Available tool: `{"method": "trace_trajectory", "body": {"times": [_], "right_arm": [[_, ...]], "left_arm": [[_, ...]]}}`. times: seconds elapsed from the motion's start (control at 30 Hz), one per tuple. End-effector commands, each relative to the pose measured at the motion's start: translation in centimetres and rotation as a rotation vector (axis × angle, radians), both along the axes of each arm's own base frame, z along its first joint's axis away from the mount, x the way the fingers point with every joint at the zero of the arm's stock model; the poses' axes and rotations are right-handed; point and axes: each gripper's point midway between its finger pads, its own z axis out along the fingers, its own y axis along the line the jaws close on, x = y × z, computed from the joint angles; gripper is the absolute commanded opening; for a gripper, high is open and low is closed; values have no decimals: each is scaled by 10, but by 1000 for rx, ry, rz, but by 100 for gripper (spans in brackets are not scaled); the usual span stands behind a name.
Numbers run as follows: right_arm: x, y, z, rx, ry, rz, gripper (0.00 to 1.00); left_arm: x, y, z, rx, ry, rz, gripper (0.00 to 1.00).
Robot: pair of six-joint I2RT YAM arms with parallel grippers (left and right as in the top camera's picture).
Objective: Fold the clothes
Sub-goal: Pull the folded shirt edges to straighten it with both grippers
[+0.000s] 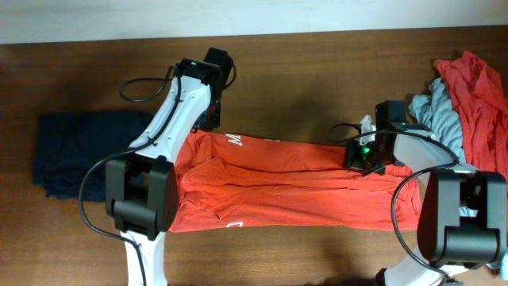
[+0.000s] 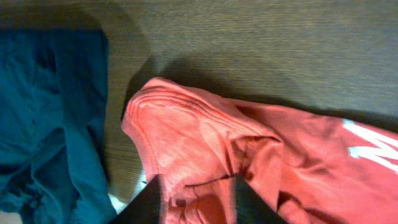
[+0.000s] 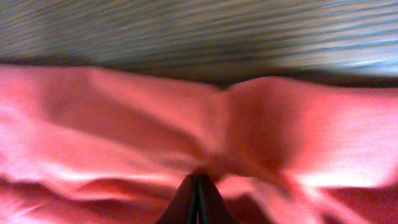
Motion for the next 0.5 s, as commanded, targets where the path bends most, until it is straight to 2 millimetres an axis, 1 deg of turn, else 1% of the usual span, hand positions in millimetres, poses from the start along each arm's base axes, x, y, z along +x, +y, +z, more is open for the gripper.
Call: {"method": "trace_trajectory", "body": {"times": [0.0,0.07,0.13,0.17,0.3,0.33,0.43,0.47], "right_arm": [[-2,37,22,160,-94,171,5],[-4,47,22,162,-109,231,4],[-4,53,22,156,-116,255,4],[-3,55,19,126,-109,255,4],[-5,39,3,-51,-44,180,4],[-5,35,-1,-93,-27,159,4],[-8,28,-12,-155,12,120,4],[-9,26,-15,-164,23,111,4]], "left_arm": [[0,-13,4,-74,-11,5,49],[1,-15,4,-89,-13,4,51],[2,-16,3,-90,-18,4,51],[3,-16,3,-92,-19,3,51],[4,-16,-1,-95,-22,3,51],[4,-19,-5,-110,-13,-21,50],[0,-38,-23,-206,26,-112,49],[-2,-39,-29,-214,34,-120,49]]}}
